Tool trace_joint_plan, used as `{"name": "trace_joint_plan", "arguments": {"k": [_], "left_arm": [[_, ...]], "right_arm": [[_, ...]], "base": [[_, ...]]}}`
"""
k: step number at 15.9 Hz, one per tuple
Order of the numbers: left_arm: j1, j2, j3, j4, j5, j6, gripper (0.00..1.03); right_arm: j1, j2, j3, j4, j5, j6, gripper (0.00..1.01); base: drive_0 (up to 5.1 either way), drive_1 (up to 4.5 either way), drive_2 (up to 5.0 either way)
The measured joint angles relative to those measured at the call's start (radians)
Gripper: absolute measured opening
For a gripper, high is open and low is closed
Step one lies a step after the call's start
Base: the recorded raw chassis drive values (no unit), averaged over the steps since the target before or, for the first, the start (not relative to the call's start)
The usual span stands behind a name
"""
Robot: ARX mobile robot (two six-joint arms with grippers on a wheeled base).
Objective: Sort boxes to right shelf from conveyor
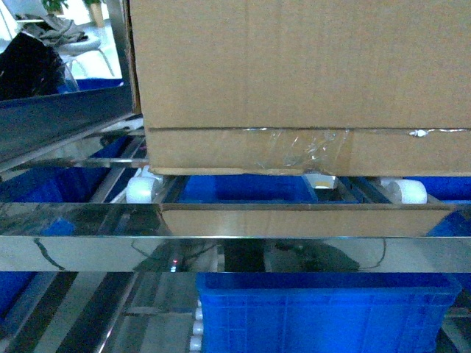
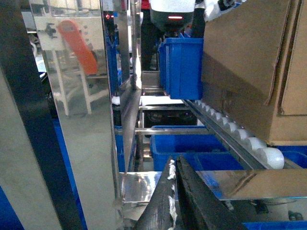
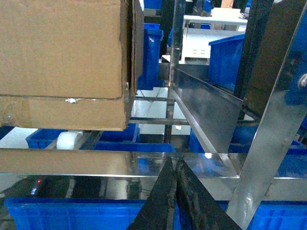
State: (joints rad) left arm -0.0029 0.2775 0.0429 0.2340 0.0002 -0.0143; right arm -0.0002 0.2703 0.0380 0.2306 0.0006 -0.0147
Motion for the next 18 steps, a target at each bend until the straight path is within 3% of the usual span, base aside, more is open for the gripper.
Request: {"name": "trace_joint_plan", "arguments": {"k": [8,9,10,14,16,17,18], "left_arm": [[0.0,-0.108,-0.028,-0.063,0.0,0.0,0.02],[0.0,-0.167,-0.027,-0.148,-0.001,0.0,0.02],[0.0,-0.258,-0.027,-0.243,0.0,0.0,0.02],[0.0,-0.267,-0.027,-0.233,0.0,0.0,0.02],[0.0,-0.267,-0.027,-0.239,0.0,0.0,0.18],[0.0,-0.267,-0.027,-0.238,0.0,0.0,0.25],[0.0,-0.267,-0.027,-0.238,0.0,0.0,0.36]], "right_arm": [[0.0,-0.112,-0.023,-0.079,-0.001,0.0,0.02],[0.0,-0.189,-0.023,-0.198,-0.001,0.0,0.02],[0.0,-0.267,-0.023,-0.227,-0.001,0.0,0.02],[0.0,-0.266,-0.023,-0.235,-0.001,0.0,0.02],[0.0,-0.266,-0.023,-0.234,-0.001,0.0,0.02],[0.0,-0.266,-0.023,-0.235,-0.001,0.0,0.06],[0.0,-0.266,-0.023,-0.235,-0.001,0.0,0.17]], "base": [[0.0,0.0,0.0],[0.0,0.0,0.0],[0.0,0.0,0.0],[0.0,0.0,0.0],[0.0,0.0,0.0],[0.0,0.0,0.0],[0.0,0.0,0.0]]}}
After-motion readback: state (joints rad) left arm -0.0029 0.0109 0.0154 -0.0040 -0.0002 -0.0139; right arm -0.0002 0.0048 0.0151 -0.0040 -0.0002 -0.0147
